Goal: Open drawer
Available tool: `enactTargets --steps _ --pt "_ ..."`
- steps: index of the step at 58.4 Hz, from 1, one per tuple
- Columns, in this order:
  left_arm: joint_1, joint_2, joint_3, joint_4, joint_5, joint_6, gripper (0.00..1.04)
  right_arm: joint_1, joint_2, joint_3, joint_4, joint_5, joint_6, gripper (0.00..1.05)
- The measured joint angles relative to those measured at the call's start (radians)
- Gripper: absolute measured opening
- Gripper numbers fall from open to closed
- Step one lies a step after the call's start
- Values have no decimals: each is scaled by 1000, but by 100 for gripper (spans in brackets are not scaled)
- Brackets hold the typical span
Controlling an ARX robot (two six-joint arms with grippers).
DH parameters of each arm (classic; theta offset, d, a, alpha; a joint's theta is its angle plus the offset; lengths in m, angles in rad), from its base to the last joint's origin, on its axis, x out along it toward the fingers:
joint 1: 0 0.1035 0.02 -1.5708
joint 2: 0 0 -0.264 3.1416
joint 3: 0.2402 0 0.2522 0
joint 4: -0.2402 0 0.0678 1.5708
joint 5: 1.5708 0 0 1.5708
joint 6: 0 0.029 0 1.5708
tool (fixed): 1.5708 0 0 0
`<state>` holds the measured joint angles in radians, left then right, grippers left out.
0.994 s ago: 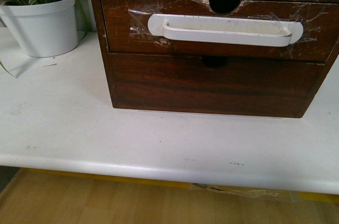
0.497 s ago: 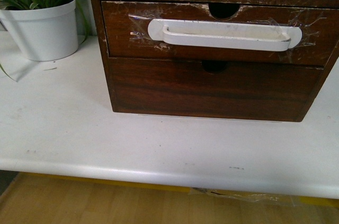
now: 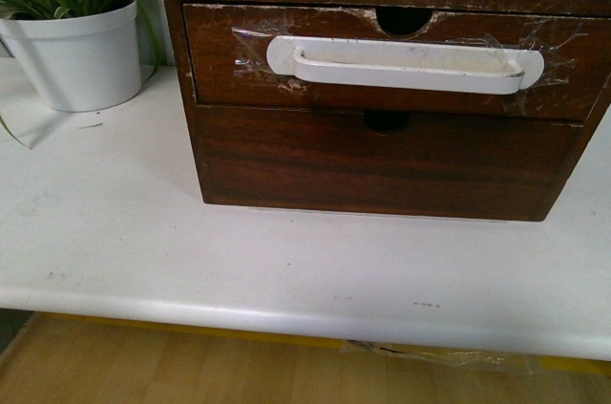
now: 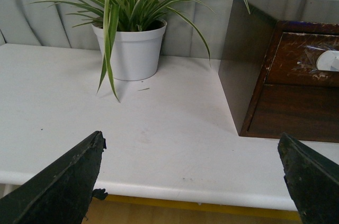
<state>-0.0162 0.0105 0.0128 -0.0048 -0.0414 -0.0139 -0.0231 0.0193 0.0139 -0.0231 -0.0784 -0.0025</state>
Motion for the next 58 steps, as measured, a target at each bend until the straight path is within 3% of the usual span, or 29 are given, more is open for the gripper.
enactTargets --steps 2,5,8,11,19,28,42,54,58 --pt "-36 19 6 -16 -118 -24 99 -58 47 24 -53 -170 5 96" --pt "-105 75 15 -11 -288 -56 99 -109 108 44 -66 -314 0 96" --pt "-154 131 31 -5 -369 -64 99 -153 187 75 -66 -442 -15 96" --pt "-185 189 55 9 -363 -58 99 -166 246 112 -78 -510 -42 96" --pt "-232 385 158 60 -227 69 99 -165 396 232 -88 -575 -162 96" --pt "-225 613 286 76 -16 296 99 -125 566 361 -122 -600 -374 96" --pt "-299 908 532 -79 344 578 99 -26 757 510 -185 -545 -692 96" --pt "-368 1139 805 -273 491 727 99 30 906 630 -268 -520 -891 96" --pt "-385 1205 882 -328 499 758 99 33 955 663 -279 -509 -937 96"
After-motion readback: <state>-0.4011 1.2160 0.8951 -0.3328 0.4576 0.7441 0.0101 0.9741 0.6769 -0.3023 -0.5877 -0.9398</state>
